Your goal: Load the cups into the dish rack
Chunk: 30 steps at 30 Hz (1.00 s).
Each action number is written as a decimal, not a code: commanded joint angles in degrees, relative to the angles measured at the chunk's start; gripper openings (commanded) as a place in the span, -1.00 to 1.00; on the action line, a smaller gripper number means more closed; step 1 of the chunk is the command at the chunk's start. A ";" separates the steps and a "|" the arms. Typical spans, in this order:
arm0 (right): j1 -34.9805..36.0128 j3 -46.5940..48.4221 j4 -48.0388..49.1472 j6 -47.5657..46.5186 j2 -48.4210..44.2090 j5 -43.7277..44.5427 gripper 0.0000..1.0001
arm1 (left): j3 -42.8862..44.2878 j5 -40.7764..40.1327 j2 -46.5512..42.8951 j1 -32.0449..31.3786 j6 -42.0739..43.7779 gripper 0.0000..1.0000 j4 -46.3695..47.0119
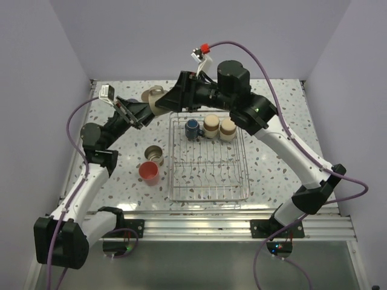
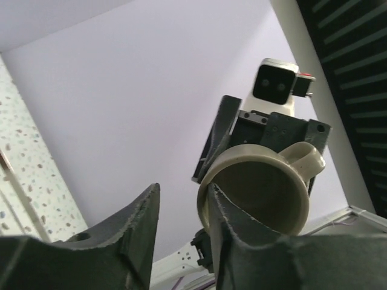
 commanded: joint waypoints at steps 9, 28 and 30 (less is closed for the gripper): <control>0.47 9.92 -21.63 -9.50 1.37 23.04 -1.00 | 10.69 -14.85 -9.32 7.62 43.25 0.30 -66.32; 5.04 5.80 -31.16 -0.20 20.26 43.71 -1.00 | 13.61 -28.77 -11.96 7.62 57.46 0.46 -79.85; 5.04 5.53 -30.37 0.86 22.10 43.97 -1.00 | 13.52 -28.94 -12.13 7.35 57.81 0.46 -80.12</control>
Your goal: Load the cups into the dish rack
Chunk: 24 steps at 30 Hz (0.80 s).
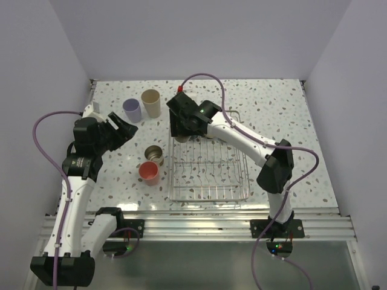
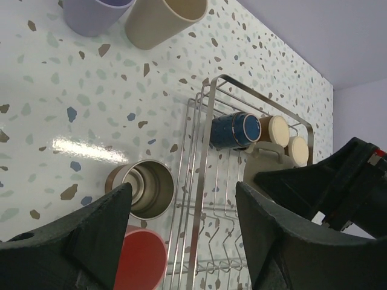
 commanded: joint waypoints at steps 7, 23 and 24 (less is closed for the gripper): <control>-0.69 0.51 2.64 9.09 6.62 4.07 -1.00 | -1.00 -1.62 -1.69 -0.87 2.73 0.45 -0.84; -2.62 3.49 5.99 10.76 16.47 4.77 -1.00 | -1.71 -3.12 -1.60 -3.51 3.79 0.45 -0.31; -2.62 3.84 5.99 10.85 17.17 4.68 -1.00 | -1.71 -3.21 -1.60 -3.51 3.79 0.45 -0.23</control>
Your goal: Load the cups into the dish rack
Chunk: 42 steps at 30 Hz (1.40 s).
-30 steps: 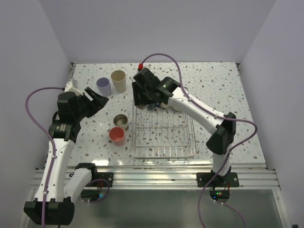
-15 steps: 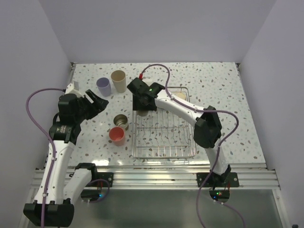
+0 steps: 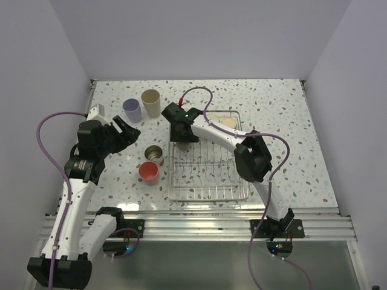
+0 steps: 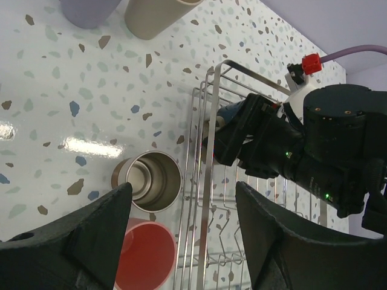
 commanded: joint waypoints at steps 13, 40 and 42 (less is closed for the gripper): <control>-0.26 3.45 2.60 1.25 0.57 0.87 0.43 | 0.20 -1.79 0.65 -1.13 2.02 0.46 0.61; 0.53 -8.59 9.63 -1.13 -13.67 -3.88 0.97 | -1.03 0.32 0.30 -1.22 0.44 0.44 1.04; 0.62 -10.43 9.63 -1.13 -14.46 -3.96 0.97 | -1.21 0.32 0.30 -1.22 0.44 0.44 1.13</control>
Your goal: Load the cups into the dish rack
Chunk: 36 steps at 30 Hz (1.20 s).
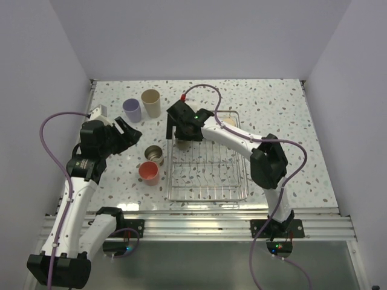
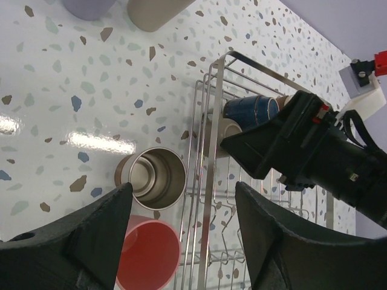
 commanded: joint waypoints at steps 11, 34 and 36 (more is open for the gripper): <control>0.18 -8.81 3.37 -0.91 -6.26 0.06 -0.35 | -2.14 1.33 -0.18 -0.32 0.00 0.43 1.38; 0.09 0.23 2.49 -1.61 5.07 -1.35 -0.51 | -3.54 1.06 -0.35 -0.32 1.06 0.43 1.11; 0.09 2.25 2.14 -1.53 6.39 -1.44 -0.51 | -3.54 1.06 -0.35 -0.32 1.14 0.43 0.85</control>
